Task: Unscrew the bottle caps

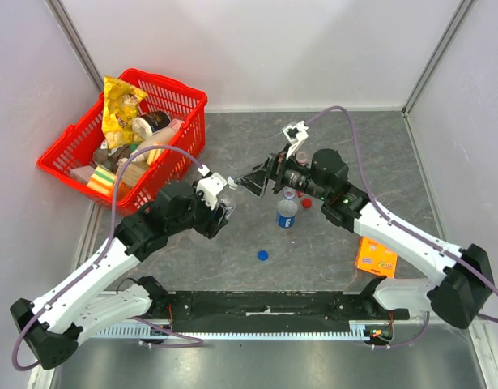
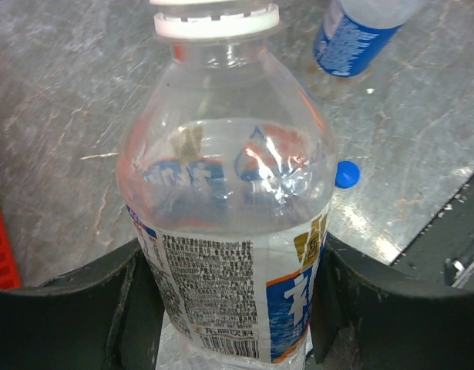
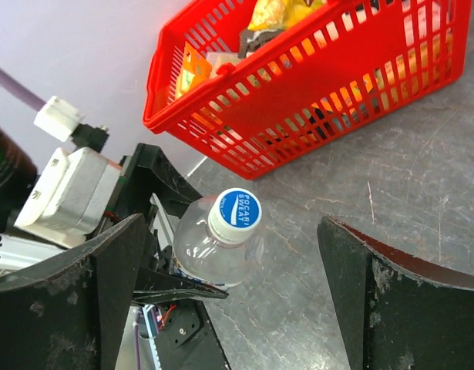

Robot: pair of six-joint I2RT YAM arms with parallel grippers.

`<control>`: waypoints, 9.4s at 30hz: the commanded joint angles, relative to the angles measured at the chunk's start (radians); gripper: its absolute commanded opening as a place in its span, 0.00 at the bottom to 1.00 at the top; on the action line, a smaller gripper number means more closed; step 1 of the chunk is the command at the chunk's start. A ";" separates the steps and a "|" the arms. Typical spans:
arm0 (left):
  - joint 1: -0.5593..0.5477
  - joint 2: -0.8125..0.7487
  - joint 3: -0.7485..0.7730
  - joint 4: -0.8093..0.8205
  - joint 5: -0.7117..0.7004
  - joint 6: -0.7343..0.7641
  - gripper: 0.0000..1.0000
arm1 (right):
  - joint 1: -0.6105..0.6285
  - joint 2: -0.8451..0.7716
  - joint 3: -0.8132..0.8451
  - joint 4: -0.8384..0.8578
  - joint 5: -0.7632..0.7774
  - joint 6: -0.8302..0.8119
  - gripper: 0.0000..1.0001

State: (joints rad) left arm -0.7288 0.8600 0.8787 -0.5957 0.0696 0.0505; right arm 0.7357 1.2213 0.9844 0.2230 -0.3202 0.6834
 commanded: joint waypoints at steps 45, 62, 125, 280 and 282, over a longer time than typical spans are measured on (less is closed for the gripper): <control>-0.003 0.008 0.029 0.016 0.031 0.028 0.02 | 0.014 0.162 0.005 0.275 -0.175 0.157 0.00; -0.003 -0.022 0.062 0.039 0.645 0.012 0.02 | 0.014 -0.039 -0.131 0.535 -0.419 0.053 0.00; -0.003 -0.115 -0.239 0.509 0.125 -0.248 0.02 | 0.014 -0.569 -0.455 -0.074 -0.245 -0.369 0.00; -0.004 -0.207 -0.132 0.462 0.108 -0.230 0.96 | 0.014 -0.809 -0.411 -0.513 0.840 -0.088 0.98; -0.004 -0.184 -0.098 0.416 0.104 -0.233 0.96 | 0.014 -0.792 -0.376 -0.519 0.869 -0.116 0.98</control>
State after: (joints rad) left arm -0.7311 0.6510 0.6968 -0.0628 0.1165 -0.1589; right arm 0.7490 0.4137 0.5156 -0.3019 0.4774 0.6502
